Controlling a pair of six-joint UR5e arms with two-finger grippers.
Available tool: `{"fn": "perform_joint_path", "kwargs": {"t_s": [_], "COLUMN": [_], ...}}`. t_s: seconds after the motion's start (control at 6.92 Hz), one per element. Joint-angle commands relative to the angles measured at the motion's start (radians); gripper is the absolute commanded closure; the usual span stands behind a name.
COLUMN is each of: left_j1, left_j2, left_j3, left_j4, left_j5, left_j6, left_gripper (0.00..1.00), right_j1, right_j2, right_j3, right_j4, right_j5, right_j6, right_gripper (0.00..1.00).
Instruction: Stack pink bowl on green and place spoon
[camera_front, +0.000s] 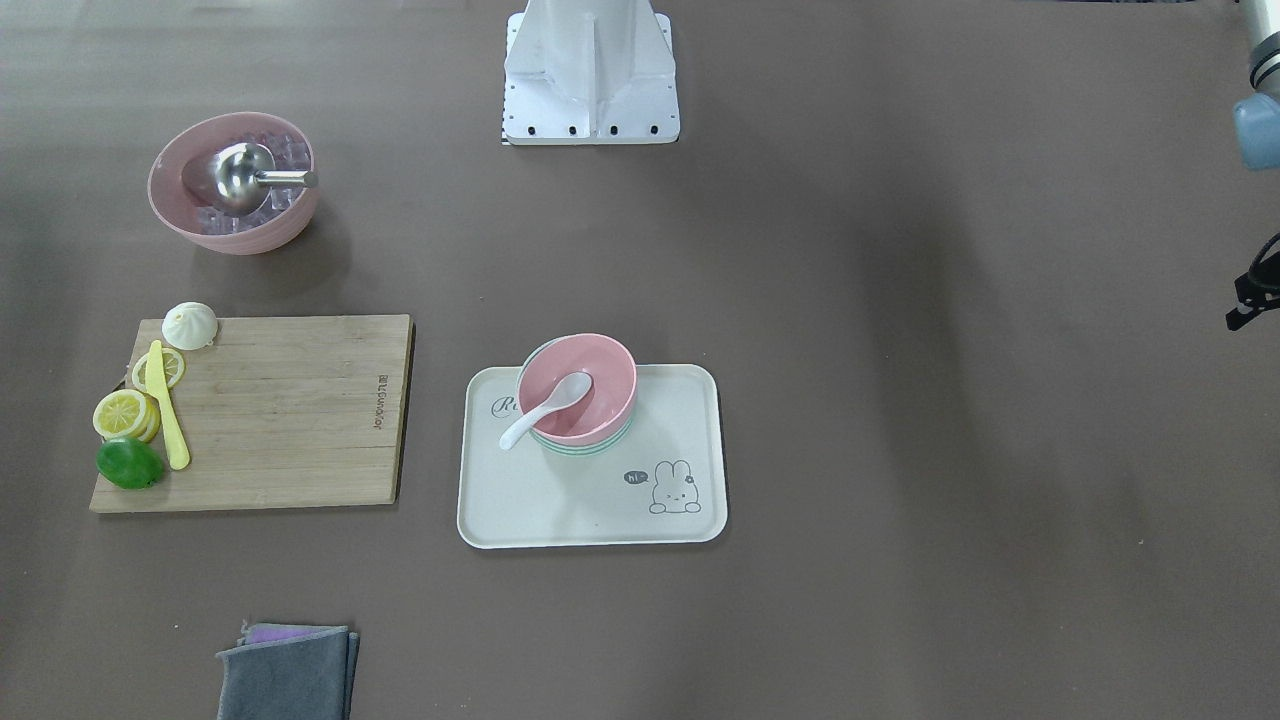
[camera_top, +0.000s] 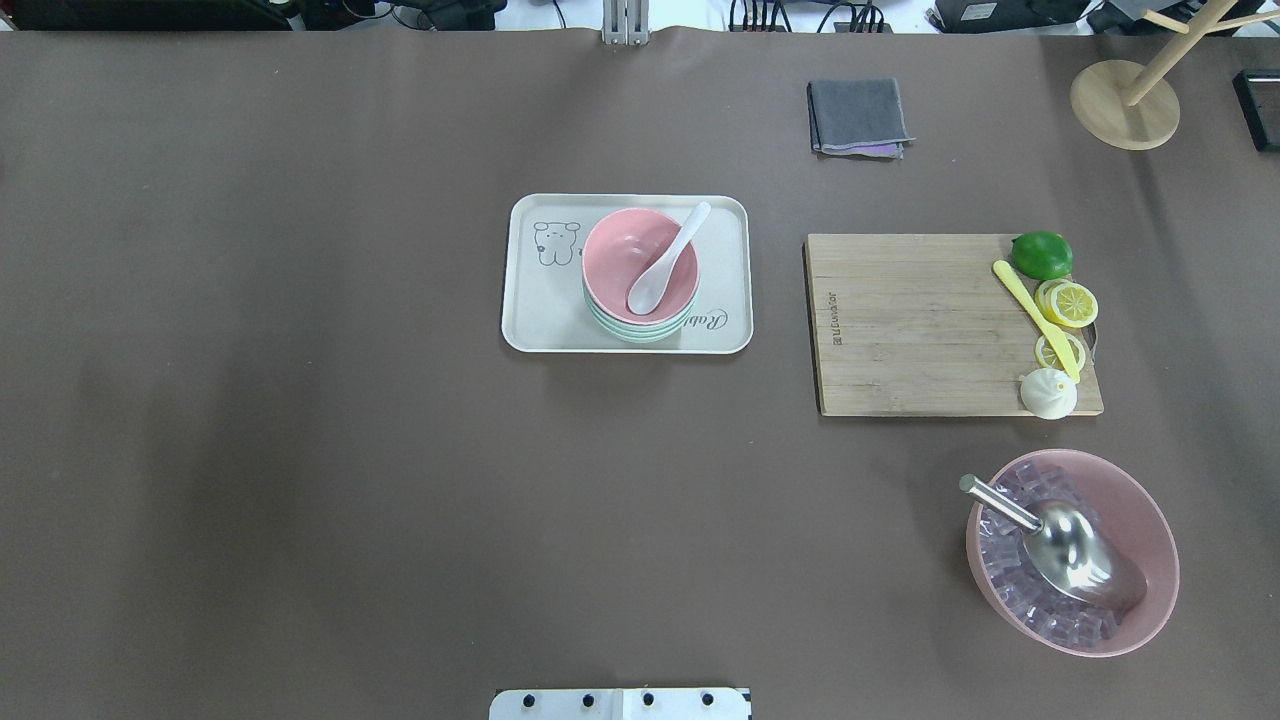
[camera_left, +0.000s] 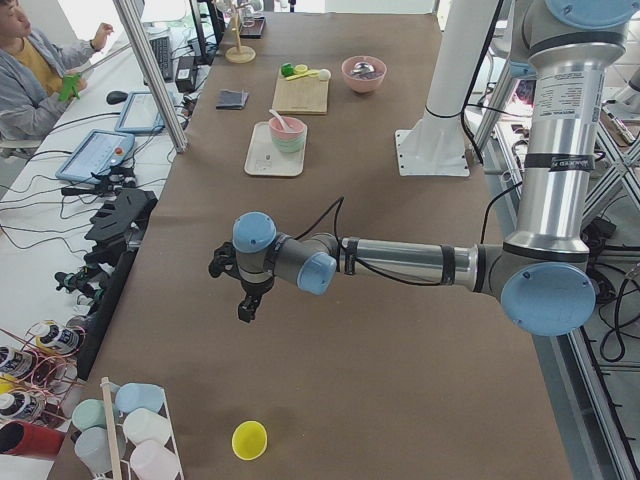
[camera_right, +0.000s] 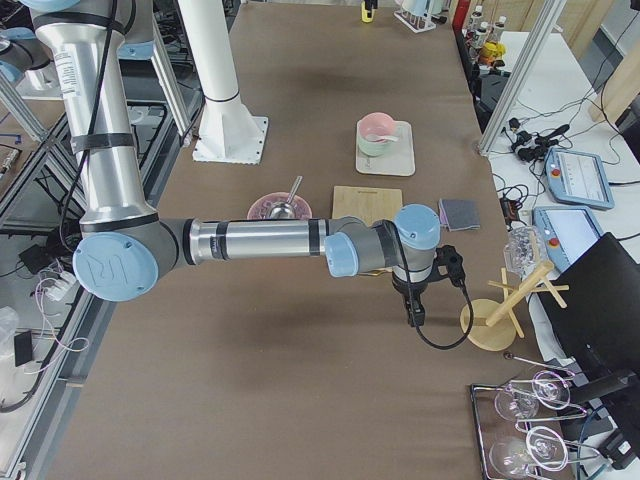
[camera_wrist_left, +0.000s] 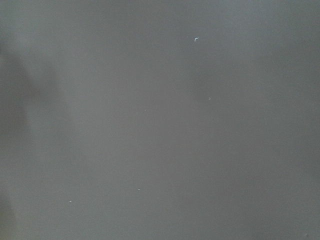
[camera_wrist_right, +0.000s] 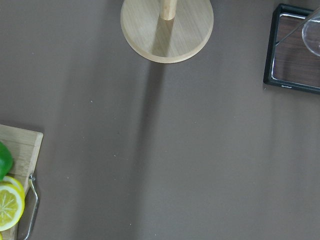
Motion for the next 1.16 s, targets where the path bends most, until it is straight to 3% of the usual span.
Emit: {"fn": "perform_joint_path", "kwargs": {"t_s": [0.0, 0.29, 0.58, 1.01], "left_j1": [0.001, 0.002, 0.001, 0.002], "left_j2": [0.002, 0.002, 0.003, 0.002], "left_j3": [-0.014, -0.012, -0.014, -0.012], "left_j4": [-0.002, -0.002, -0.002, -0.002], "left_j5": [0.009, 0.009, 0.009, 0.009], "left_j6": [0.0, 0.0, 0.0, 0.0], "left_gripper": [0.02, 0.02, 0.02, 0.02], "right_j1": [0.0, -0.008, -0.026, -0.028], "right_j2": [-0.002, -0.008, -0.054, -0.069], "right_j3": [-0.002, 0.003, -0.028, -0.028], "right_j4": [0.0, 0.024, 0.232, 0.244], "right_j5": [0.008, 0.011, 0.023, 0.029], "right_j6": [-0.004, 0.001, 0.012, 0.015], "right_gripper": [0.0, 0.0, 0.0, 0.0]}}
